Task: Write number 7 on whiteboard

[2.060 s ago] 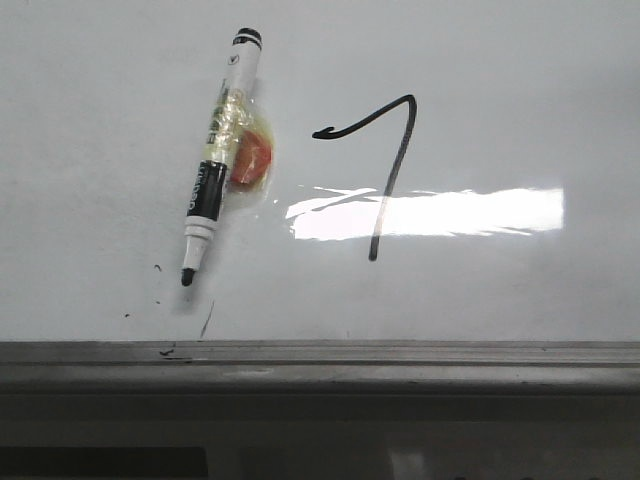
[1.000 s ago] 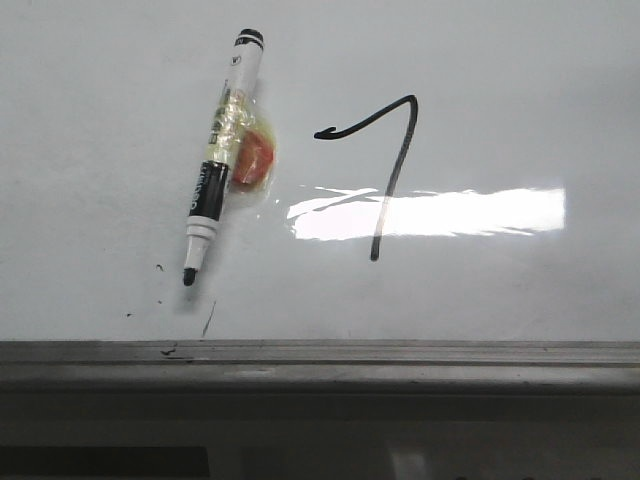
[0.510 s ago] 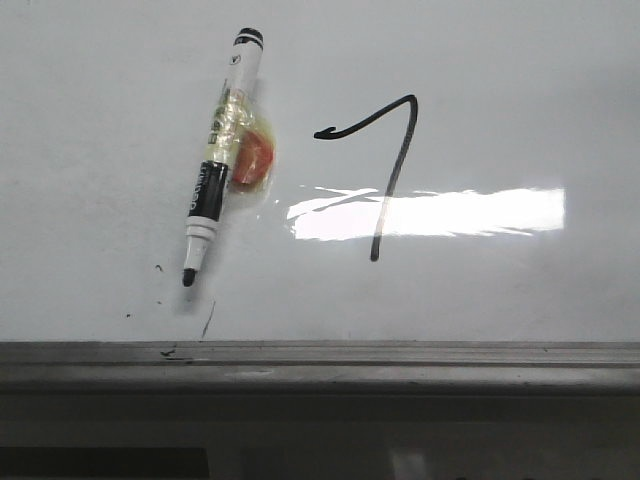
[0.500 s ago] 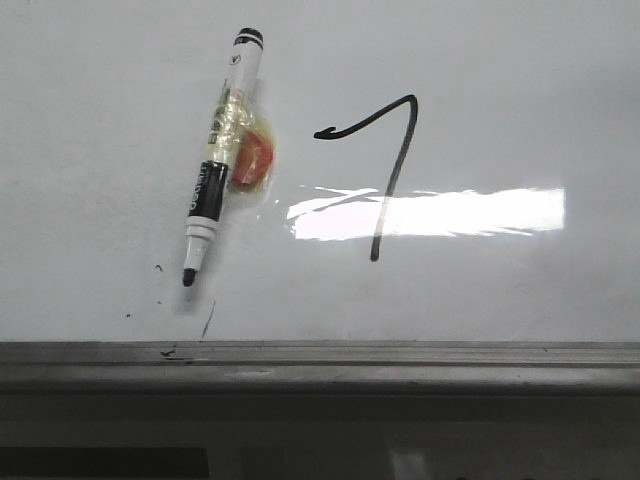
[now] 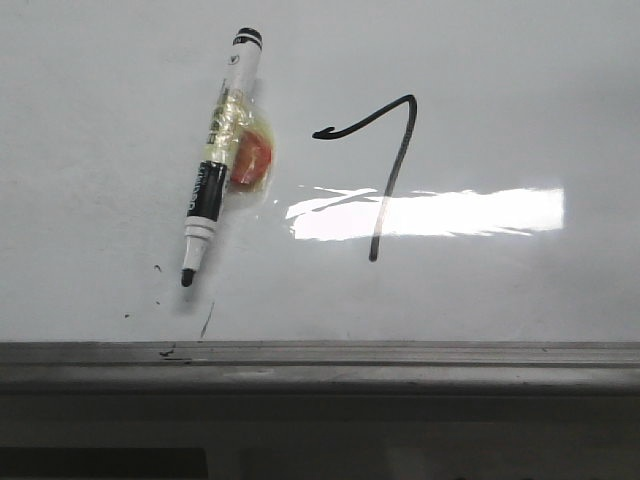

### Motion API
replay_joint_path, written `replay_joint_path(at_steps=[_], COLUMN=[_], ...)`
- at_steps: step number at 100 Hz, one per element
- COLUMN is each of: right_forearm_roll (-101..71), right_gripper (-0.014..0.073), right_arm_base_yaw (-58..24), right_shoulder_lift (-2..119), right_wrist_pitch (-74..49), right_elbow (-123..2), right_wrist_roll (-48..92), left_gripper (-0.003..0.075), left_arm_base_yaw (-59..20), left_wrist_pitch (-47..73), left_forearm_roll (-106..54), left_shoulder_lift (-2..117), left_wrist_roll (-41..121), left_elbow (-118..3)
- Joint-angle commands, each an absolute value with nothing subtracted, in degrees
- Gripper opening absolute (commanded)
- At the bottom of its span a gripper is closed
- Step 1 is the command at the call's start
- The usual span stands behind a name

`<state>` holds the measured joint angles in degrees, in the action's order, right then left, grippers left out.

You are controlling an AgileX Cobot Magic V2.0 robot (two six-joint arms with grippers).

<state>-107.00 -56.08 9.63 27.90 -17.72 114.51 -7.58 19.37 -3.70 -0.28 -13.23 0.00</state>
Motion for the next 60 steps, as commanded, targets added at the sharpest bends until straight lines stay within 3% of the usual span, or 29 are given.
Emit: replay_joint_path(at_steps=[1,43,60], right_forearm_roll=[-106.6,-105.0,-74.5], right_gripper=[-0.0067,-0.0067,-0.0067], right_arm_base_yaw=[-56.1,-55.9,-54.0], right_shoulder_lift=[10.3,10.3,10.5], right_wrist_pitch=[26.2,29.1,31.0], right_elbow=[-19.3,-15.9,-9.0], right_wrist_roll=[115.0,114.8,88.0], left_gripper=[-0.002,-0.002,-0.002], left_arm_base_yaw=[-7.5,-7.5,-7.5], left_wrist_pitch=[16.9,16.9,17.0], left_forearm_roll=[-3.4,-3.4,-3.4], left_shoulder_lift=[-1.9,-1.9,-1.9], left_wrist_roll=[-13.7,-13.7,-13.7], left_elbow=[1.4,1.4,1.4])
